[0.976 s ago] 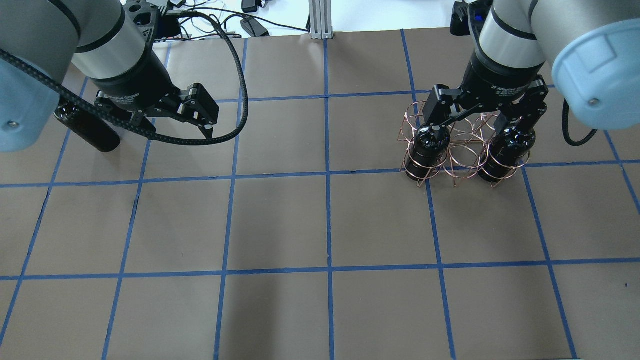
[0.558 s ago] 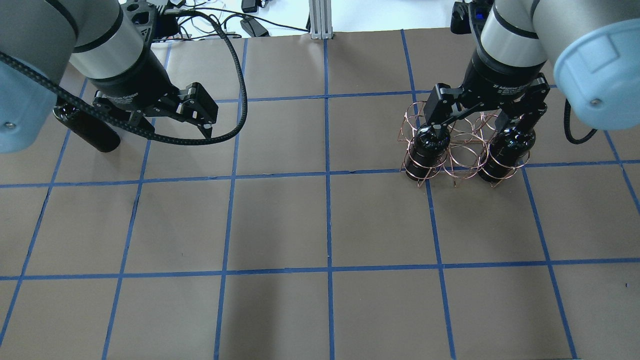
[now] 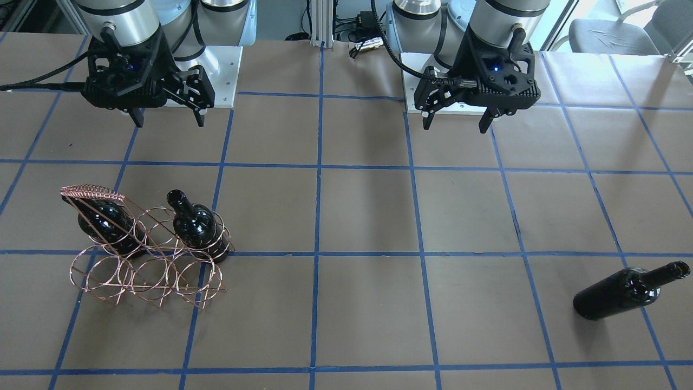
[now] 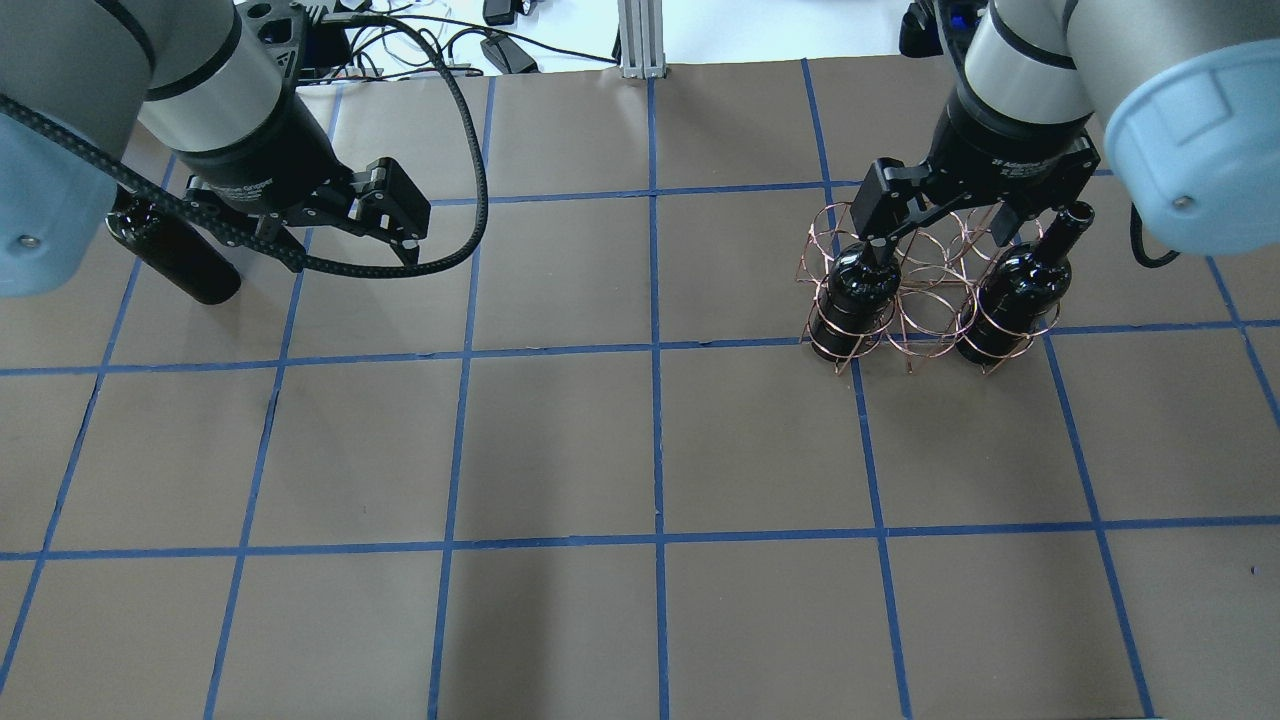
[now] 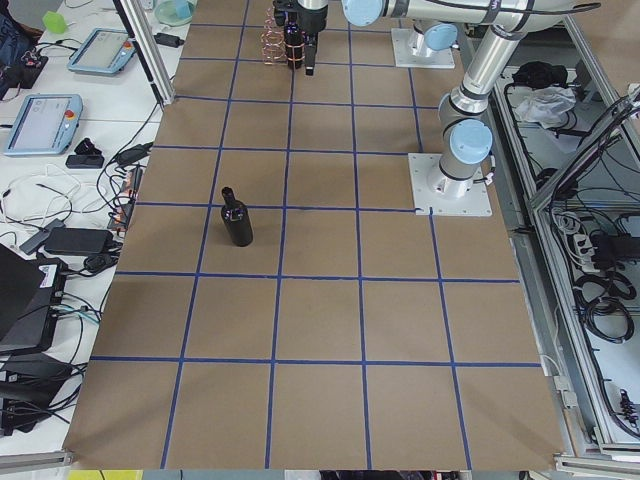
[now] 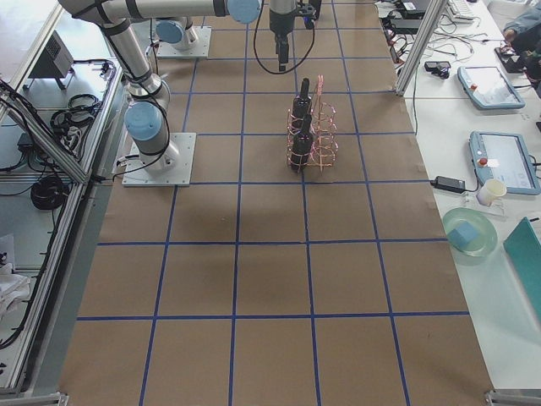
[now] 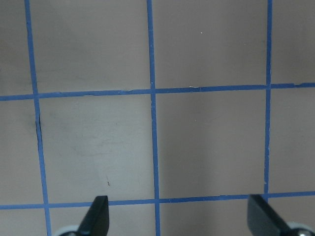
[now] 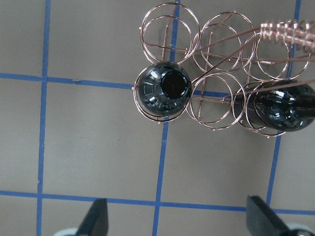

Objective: Place wine into wine basket
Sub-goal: 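Move the left gripper toward the black wine bottle near the far corner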

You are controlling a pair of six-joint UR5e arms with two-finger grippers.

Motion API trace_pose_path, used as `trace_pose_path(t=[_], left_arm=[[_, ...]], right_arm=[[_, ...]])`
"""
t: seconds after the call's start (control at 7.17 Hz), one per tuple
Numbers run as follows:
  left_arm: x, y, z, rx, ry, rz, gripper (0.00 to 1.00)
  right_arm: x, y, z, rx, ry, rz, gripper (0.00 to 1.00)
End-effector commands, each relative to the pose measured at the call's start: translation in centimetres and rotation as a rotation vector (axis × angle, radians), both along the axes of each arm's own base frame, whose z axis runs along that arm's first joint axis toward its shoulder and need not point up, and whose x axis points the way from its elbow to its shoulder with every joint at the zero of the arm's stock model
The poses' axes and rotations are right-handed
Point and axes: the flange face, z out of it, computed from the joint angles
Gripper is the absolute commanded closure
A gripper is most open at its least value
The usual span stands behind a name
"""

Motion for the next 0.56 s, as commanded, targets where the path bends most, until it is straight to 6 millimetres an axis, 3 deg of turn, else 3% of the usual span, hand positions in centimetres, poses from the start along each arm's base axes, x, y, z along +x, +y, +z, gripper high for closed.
trace_pose_path(t=[0.0, 0.42], left_arm=[[2.0, -0.9, -0.1, 0.003, 0.000, 0.026, 0.00], [7.2, -1.8, -0.1, 0.003, -0.010, 0.120, 0.00]], right_arm=[[-0.1, -1.5, -0.8, -0.012, -0.002, 0.006, 0.00], [-0.2, 1.5, 3.1, -0.076, -0.010, 0.008, 0.00]])
